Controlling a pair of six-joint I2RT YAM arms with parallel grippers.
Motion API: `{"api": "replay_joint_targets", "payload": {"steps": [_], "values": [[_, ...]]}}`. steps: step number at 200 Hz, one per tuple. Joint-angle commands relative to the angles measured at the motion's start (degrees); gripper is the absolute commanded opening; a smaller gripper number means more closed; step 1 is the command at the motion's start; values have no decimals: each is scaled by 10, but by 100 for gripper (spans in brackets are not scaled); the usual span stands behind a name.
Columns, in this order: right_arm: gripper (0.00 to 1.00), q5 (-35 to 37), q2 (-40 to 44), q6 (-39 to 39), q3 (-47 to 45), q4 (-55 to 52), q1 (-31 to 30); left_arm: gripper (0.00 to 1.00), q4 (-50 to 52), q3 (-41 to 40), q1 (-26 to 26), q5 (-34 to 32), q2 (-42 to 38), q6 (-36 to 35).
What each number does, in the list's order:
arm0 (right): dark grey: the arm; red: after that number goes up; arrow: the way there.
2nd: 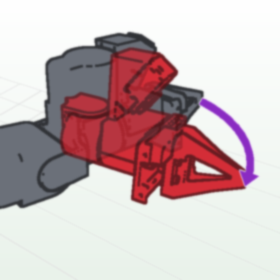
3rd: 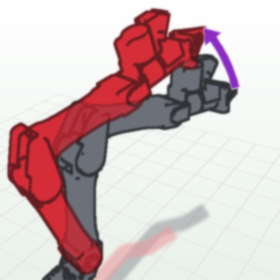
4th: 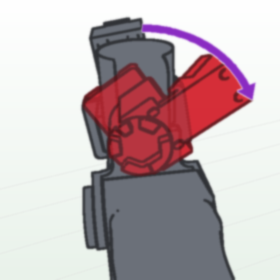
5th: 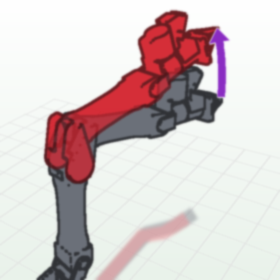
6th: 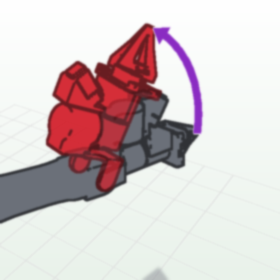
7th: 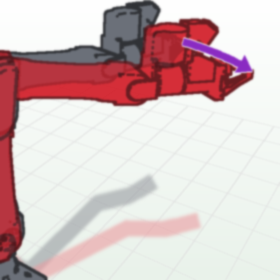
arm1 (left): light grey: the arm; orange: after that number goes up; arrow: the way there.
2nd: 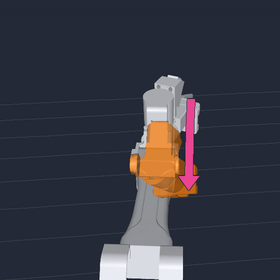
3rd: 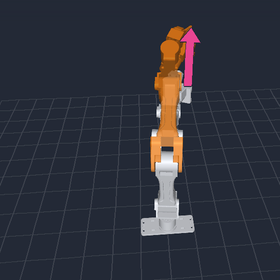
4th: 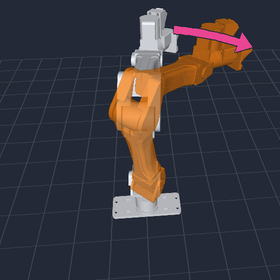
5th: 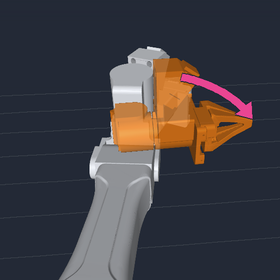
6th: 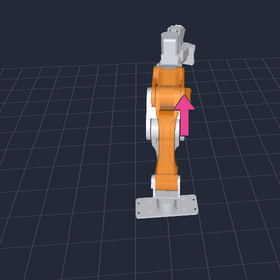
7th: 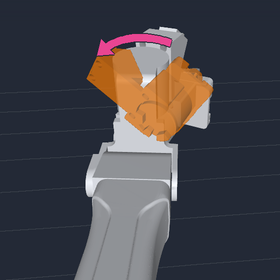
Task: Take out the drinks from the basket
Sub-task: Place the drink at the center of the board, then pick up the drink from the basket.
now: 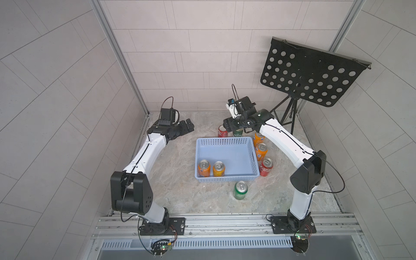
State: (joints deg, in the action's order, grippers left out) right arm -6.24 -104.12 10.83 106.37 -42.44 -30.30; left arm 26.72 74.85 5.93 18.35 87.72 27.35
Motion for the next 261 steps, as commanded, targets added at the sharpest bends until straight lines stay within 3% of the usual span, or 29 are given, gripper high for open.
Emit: {"api": "replay_joint_targets", "payload": {"steps": [1, 107, 148, 176, 261], "values": [[81, -10, 55, -12, -67, 53, 2, 100, 0, -14, 3, 0, -14, -7], [82, -75, 212, -24, -294, 99, -18, 100, 8, -121, 18, 44, -63, 20], [82, -83, 233, -37, -320, 77, -56, 100, 32, -128, 40, 46, -62, 9], [84, -25, 244, -38, -335, 73, -88, 100, 26, -130, 57, 37, -50, 11], [86, -47, 200, -31, -338, 68, -149, 100, 33, -127, 58, 31, -37, 15]]}}
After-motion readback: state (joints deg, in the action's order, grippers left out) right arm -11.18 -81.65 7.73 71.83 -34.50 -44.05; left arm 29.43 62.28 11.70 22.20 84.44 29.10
